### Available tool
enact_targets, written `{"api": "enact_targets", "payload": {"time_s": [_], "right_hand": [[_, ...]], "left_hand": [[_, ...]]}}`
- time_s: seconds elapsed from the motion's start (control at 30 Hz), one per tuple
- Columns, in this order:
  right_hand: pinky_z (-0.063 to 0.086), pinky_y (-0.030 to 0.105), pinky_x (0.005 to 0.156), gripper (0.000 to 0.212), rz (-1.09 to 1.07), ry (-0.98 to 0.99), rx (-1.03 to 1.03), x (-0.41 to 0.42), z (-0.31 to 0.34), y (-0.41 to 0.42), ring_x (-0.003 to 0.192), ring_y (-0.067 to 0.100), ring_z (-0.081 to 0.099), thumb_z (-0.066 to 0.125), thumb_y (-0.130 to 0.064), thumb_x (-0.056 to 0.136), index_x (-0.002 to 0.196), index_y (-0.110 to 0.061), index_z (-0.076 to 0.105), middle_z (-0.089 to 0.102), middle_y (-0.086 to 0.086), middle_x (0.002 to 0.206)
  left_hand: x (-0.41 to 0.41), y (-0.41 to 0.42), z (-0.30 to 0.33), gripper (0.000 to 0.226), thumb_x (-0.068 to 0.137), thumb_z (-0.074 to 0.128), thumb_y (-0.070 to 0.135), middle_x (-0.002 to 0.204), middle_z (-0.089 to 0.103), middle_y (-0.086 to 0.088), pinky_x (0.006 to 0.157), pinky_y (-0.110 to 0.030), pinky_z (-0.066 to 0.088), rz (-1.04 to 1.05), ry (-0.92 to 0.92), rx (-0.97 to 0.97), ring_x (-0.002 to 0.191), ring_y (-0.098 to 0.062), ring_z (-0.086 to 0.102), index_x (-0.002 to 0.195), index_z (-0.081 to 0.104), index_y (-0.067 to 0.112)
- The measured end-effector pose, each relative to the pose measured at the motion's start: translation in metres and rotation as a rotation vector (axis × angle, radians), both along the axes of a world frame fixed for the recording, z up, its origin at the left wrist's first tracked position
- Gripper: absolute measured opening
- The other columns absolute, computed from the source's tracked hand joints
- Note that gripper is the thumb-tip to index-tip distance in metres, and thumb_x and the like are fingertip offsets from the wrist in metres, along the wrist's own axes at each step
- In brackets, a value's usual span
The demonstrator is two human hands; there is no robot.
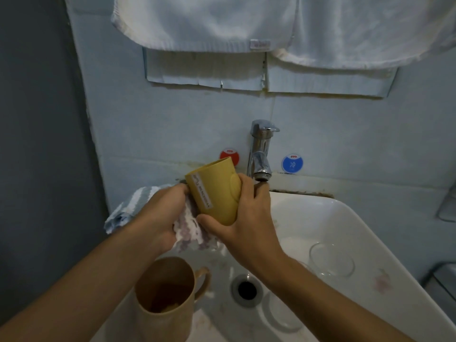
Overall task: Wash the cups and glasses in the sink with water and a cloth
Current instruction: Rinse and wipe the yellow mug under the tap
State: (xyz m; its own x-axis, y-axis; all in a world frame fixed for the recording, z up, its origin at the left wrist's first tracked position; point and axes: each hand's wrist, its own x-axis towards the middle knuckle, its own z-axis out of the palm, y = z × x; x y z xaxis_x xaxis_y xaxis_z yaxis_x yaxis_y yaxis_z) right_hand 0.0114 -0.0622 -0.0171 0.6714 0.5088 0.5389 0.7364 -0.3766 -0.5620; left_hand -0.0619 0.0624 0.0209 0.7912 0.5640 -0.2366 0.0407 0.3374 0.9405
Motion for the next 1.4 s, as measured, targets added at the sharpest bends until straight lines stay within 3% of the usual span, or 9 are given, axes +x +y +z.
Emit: {"api": "enact_targets", "payload": {"time_s": [0.2,0.33,0.5,0.6,0.77,0.87,1.07,1.2,1.4], "right_hand": [[0.046,0.044,0.107,0.086,0.329,0.277,0.054,0.004,-0.003,-0.002,0.130,0.015,0.045,0.061,-0.049,0.089,0.153,-0.044,0.004,0.035,-0.007,0.149],[0.053,0.042,0.096,0.093,0.218,0.216,0.087,0.007,-0.004,-0.001,0.118,0.015,0.052,0.070,-0.062,0.078,0.151,-0.042,0.016,0.044,-0.005,0.139],[0.052,0.035,0.094,0.098,0.110,0.135,0.089,0.008,-0.002,-0.004,0.113,0.016,0.050,0.074,-0.071,0.063,0.143,-0.043,0.024,0.041,-0.001,0.131],[0.051,0.034,0.096,0.098,0.118,0.158,0.095,0.006,-0.003,-0.003,0.113,0.018,0.049,0.076,-0.071,0.061,0.141,-0.050,0.023,0.037,0.002,0.130],[0.053,0.015,0.083,0.083,0.284,0.336,0.206,0.011,0.000,-0.009,0.109,0.005,0.050,0.080,-0.055,0.069,0.135,-0.053,0.030,0.034,-0.004,0.132],[0.052,0.009,0.074,0.080,0.311,0.341,0.200,0.011,-0.002,-0.009,0.107,0.002,0.050,0.080,-0.045,0.076,0.138,-0.048,0.029,0.034,-0.006,0.134],[0.056,0.026,0.089,0.083,0.262,0.288,0.159,0.008,-0.006,-0.006,0.113,0.012,0.050,0.080,-0.046,0.076,0.140,-0.044,0.027,0.033,-0.005,0.133],[0.053,0.019,0.081,0.083,0.264,0.267,0.175,0.009,-0.006,-0.007,0.107,0.005,0.049,0.081,-0.047,0.074,0.138,-0.046,0.028,0.034,-0.005,0.133],[0.060,0.033,0.084,0.091,0.316,0.307,0.191,0.012,-0.008,-0.005,0.114,0.009,0.051,0.087,-0.028,0.072,0.138,-0.043,0.026,0.034,-0.009,0.139]], "left_hand": [[0.003,0.010,0.001,0.041,0.097,0.038,0.025,0.111,0.069,-0.026,0.087,-0.052,0.054,0.086,0.005,-0.040,0.099,-0.040,0.068,0.116,0.066,0.001],[0.003,0.010,0.001,0.051,0.100,0.031,0.037,0.106,0.068,-0.029,0.072,-0.041,0.053,0.128,0.010,-0.054,0.095,-0.039,0.066,0.112,0.063,-0.001],[0.003,0.004,-0.004,0.045,0.097,0.038,0.036,0.097,0.073,-0.024,0.087,-0.055,0.055,0.103,0.026,0.093,0.091,-0.039,0.070,0.112,0.066,0.003],[0.003,-0.001,-0.005,0.052,0.093,0.048,0.054,0.104,0.074,-0.017,0.088,-0.054,0.055,0.014,0.019,0.109,0.093,-0.036,0.072,0.116,0.068,0.012],[0.002,-0.003,-0.006,0.062,0.085,0.057,0.066,0.101,0.076,-0.008,0.080,-0.039,0.058,0.002,-0.001,0.273,0.090,-0.026,0.074,0.114,0.068,0.012],[0.000,-0.003,-0.006,0.084,0.066,0.066,0.076,0.108,0.074,-0.009,0.087,-0.046,0.057,0.026,-0.039,0.258,0.095,-0.029,0.073,0.117,0.066,0.009],[0.001,-0.004,-0.007,0.055,0.090,0.060,0.049,0.098,0.070,-0.016,0.053,-0.026,0.055,0.121,0.009,0.347,0.071,-0.024,0.067,0.110,0.063,-0.002],[0.001,-0.002,-0.009,0.050,0.091,0.063,0.044,0.104,0.071,-0.017,0.076,-0.039,0.057,0.181,0.007,0.397,0.093,-0.032,0.069,0.113,0.065,-0.001],[0.004,-0.002,-0.012,0.045,0.090,0.067,0.038,0.101,0.071,-0.017,0.079,-0.041,0.056,0.247,0.003,0.441,0.091,-0.033,0.068,0.113,0.065,-0.001]]}}
